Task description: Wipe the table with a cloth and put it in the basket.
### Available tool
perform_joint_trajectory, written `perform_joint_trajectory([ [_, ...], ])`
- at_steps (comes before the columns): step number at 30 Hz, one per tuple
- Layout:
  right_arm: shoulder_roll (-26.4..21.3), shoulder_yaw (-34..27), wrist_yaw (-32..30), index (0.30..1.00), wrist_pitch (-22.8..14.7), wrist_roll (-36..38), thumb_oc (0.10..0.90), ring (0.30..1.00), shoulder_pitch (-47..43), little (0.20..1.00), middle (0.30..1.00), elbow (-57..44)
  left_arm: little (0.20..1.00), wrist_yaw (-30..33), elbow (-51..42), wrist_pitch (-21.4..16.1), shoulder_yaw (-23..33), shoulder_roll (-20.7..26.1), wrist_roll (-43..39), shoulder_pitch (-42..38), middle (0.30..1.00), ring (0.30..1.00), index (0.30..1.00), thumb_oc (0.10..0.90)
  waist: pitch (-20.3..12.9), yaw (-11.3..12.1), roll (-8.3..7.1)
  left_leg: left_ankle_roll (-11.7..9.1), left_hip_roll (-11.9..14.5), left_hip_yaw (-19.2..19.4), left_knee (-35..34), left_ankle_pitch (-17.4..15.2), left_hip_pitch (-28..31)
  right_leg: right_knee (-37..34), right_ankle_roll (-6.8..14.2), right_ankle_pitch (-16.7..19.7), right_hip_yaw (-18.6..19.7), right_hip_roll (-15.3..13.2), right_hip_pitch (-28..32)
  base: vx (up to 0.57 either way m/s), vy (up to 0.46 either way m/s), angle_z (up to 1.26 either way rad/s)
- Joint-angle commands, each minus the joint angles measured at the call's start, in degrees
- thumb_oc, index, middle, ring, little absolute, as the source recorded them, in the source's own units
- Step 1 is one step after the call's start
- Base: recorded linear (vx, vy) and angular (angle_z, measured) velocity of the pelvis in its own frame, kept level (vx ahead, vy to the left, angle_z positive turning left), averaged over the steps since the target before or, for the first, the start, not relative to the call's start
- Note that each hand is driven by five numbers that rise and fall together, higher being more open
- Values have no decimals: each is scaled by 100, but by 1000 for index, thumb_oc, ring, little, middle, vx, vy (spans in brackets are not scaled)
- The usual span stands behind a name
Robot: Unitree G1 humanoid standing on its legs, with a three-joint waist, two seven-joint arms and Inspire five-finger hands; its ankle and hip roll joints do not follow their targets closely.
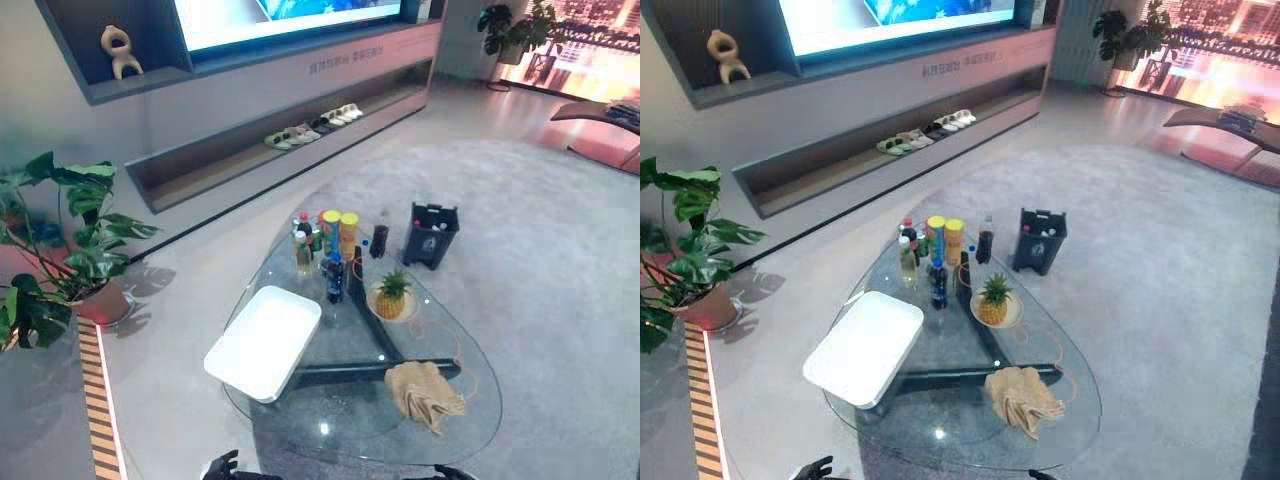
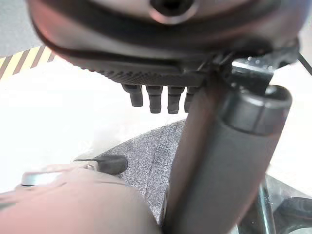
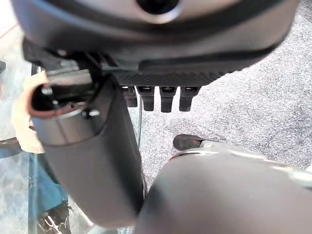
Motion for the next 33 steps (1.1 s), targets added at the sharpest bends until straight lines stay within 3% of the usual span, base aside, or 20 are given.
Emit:
perform_joint_trajectory([
  [1, -60, 260, -38, 900, 23, -114, 800, 900, -287, 900, 900, 273, 900, 104, 204, -139, -17, -31, -6, -534, 900, 900, 900, 800, 206, 44, -114, 58, -74, -184, -7, -136, -89, 144, 190, 8, -178, -250, 55, -347, 116, -46],
  [26, -43, 278, -97, 900, 4, -176, 800, 900, -278, 900, 900, 228, 900, -63, 241, -214, -67, -65, -41, -510, 900, 900, 900, 800, 237, 34, -119, 68, -72, -159, -7, -132, -109, 152, 185, 8, -162, -248, 29, 0, 0, 0],
  [31, -50, 358, -169, 900, -175, -311, 800, 900, -275, 900, 900, 137, 900, -77, 200, -233, -77, -60, -63, -508, 900, 900, 900, 800, 275, 34, -126, 69, -68, -161, -7, -125, -120, 166, 186, 15, -149, -242, 1, 0, 0, 0],
  [33, -78, 451, -194, 900, -442, -413, 800, 900, -291, 900, 900, -30, 900, -60, 125, -196, -116, -44, -97, -508, 900, 900, 900, 800, 334, 51, -135, 74, -74, -173, -7, -107, -165, 185, 192, 24, -145, -248, -52, 0, 0, 0],
])
